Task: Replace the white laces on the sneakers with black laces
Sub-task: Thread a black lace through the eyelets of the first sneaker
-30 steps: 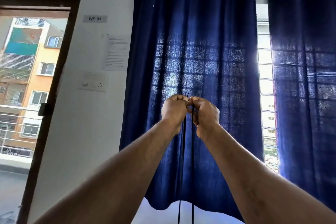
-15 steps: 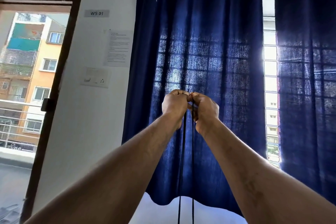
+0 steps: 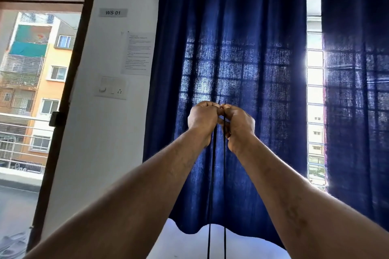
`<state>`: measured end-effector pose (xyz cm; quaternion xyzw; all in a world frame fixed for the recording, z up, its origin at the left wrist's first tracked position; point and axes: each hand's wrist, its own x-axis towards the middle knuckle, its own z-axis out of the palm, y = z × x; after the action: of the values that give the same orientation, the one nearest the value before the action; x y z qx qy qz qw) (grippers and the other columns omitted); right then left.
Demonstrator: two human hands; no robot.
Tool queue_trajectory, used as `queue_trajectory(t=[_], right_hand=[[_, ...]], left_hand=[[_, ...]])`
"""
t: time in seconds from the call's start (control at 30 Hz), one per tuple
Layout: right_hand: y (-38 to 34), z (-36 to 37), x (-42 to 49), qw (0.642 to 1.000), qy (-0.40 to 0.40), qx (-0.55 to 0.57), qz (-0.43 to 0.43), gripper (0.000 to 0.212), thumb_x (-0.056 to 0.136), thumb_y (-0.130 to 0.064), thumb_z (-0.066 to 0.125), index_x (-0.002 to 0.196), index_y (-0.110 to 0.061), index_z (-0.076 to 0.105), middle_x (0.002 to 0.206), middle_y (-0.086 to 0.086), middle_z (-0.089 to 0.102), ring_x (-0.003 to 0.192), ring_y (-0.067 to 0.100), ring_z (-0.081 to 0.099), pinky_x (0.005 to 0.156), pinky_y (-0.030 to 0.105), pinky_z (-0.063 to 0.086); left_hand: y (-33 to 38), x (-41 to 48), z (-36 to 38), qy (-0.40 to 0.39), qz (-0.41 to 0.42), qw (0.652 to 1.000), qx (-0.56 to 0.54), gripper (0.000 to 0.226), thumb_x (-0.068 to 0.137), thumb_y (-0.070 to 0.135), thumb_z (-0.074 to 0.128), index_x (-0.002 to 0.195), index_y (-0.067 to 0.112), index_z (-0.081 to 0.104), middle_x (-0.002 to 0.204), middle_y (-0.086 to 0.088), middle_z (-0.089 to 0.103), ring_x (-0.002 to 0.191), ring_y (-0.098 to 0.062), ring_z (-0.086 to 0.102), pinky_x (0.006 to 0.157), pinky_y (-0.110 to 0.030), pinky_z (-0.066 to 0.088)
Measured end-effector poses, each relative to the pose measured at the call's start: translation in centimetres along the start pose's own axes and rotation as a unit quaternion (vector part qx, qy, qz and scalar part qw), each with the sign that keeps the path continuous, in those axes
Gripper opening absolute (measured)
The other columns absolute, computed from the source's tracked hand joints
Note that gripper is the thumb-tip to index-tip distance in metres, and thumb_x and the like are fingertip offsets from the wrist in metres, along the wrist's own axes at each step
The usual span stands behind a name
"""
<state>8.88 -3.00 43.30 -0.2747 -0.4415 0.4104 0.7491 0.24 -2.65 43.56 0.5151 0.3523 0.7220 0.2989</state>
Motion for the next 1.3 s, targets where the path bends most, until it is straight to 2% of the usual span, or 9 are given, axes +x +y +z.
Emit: queue_trajectory(t=[0.2, 0.37, 0.53, 0.63, 0.73, 0.87, 1.0, 1.2, 1.3], right_hand=[[0.1, -0.4, 0.0, 1.0, -0.004, -0.007, -0.006, 0.014, 0.091, -0.006, 0.069, 0.091, -0.012, 0.081, 0.087, 0.004, 0.081, 0.07, 0.014, 0.075, 0.046, 0.018, 0.047], [2.5, -3.9, -0.6, 0.997, -0.027, -0.074, -0.017, 0.014, 0.098, -0.009, 0.065, 0.101, -0.012, 0.079, 0.092, 0.005, 0.081, 0.082, 0.019, 0.079, 0.057, 0.019, 0.049], [8.2, -9.6, -2.8, 0.989, -0.029, -0.142, 0.007, 0.014, 0.1, -0.008, 0.063, 0.1, -0.01, 0.077, 0.091, 0.01, 0.08, 0.079, 0.023, 0.077, 0.053, 0.017, 0.048], [12.4, -13.1, -5.3, 0.987, -0.022, -0.151, 0.04, 0.017, 0.099, -0.001, 0.06, 0.098, -0.005, 0.077, 0.087, 0.015, 0.077, 0.071, 0.021, 0.071, 0.05, 0.016, 0.048], [17.4, -17.0, -7.6, 0.981, -0.024, -0.177, 0.073, 0.015, 0.097, 0.0, 0.062, 0.096, -0.004, 0.077, 0.084, 0.016, 0.076, 0.073, 0.022, 0.069, 0.055, 0.018, 0.051], [23.6, -22.0, -10.4, 0.971, -0.006, -0.202, 0.131, 0.014, 0.095, -0.002, 0.065, 0.094, -0.005, 0.078, 0.092, 0.019, 0.078, 0.074, 0.022, 0.07, 0.054, 0.016, 0.049], [27.7, -25.7, -13.5, 0.967, 0.012, -0.192, 0.166, 0.01, 0.095, -0.004, 0.068, 0.091, -0.005, 0.078, 0.08, 0.01, 0.078, 0.071, 0.02, 0.071, 0.064, 0.024, 0.055], [32.8, -29.7, -16.2, 0.952, 0.006, -0.265, 0.157, 0.017, 0.095, -0.01, 0.073, 0.083, -0.021, 0.08, 0.08, 0.005, 0.077, 0.07, 0.016, 0.066, 0.065, 0.029, 0.053], [34.5, -30.4, -16.9, 0.944, 0.003, -0.293, 0.15, 0.022, 0.093, -0.012, 0.075, 0.079, -0.029, 0.078, 0.082, -0.001, 0.076, 0.066, 0.013, 0.063, 0.061, 0.023, 0.051]], left_hand=[[-0.2, -0.1, -0.1, -0.004, 0.001, 1.0, 0.011, 0.015, 0.095, 0.013, 0.064, 0.092, 0.021, 0.075, 0.066, 0.009, 0.072, 0.037, 0.003, 0.051, 0.051, -0.021, 0.041], [-4.0, -1.0, -0.6, 0.002, 0.041, 0.997, 0.064, 0.013, 0.094, 0.024, 0.07, 0.084, 0.028, 0.077, 0.083, 0.014, 0.077, 0.079, -0.006, 0.069, 0.069, -0.025, 0.055], [-10.4, -4.5, -2.2, -0.037, 0.014, 0.995, 0.097, 0.01, 0.095, 0.031, 0.071, 0.087, 0.028, 0.077, 0.071, 0.008, 0.074, 0.06, -0.007, 0.058, 0.06, -0.03, 0.05], [-15.3, -7.6, -3.1, -0.073, -0.017, 0.989, 0.131, 0.012, 0.095, 0.028, 0.068, 0.086, 0.027, 0.076, 0.072, 0.003, 0.077, 0.065, -0.018, 0.065, 0.069, -0.044, 0.059], [-21.1, -11.3, -4.4, -0.103, -0.053, 0.978, 0.176, 0.012, 0.094, 0.03, 0.066, 0.085, 0.028, 0.074, 0.075, 0.005, 0.078, 0.064, -0.013, 0.068, 0.073, -0.041, 0.061], [-28.4, -15.7, -6.1, -0.134, -0.114, 0.965, 0.194, 0.009, 0.081, 0.044, 0.062, 0.08, 0.042, 0.071, 0.074, 0.004, 0.078, 0.059, -0.014, 0.064, 0.065, -0.032, 0.049], [-33.2, -19.1, -8.1, -0.134, -0.162, 0.954, 0.212, 0.013, 0.075, 0.046, 0.063, 0.083, 0.044, 0.073, 0.078, 0.005, 0.079, 0.069, -0.016, 0.07, 0.076, -0.043, 0.058], [-36.9, -22.8, -9.8, -0.146, -0.183, 0.922, 0.309, 0.03, 0.09, 0.011, 0.062, 0.09, 0.037, 0.075, 0.085, 0.02, 0.078, 0.084, 0.001, 0.074, 0.086, -0.038, 0.061], [-38.5, -23.6, -9.8, -0.141, -0.153, 0.902, 0.379, 0.034, 0.086, 0.011, 0.063, 0.102, 0.038, 0.076, 0.089, 0.023, 0.078, 0.091, -0.001, 0.073, 0.085, -0.035, 0.059]])
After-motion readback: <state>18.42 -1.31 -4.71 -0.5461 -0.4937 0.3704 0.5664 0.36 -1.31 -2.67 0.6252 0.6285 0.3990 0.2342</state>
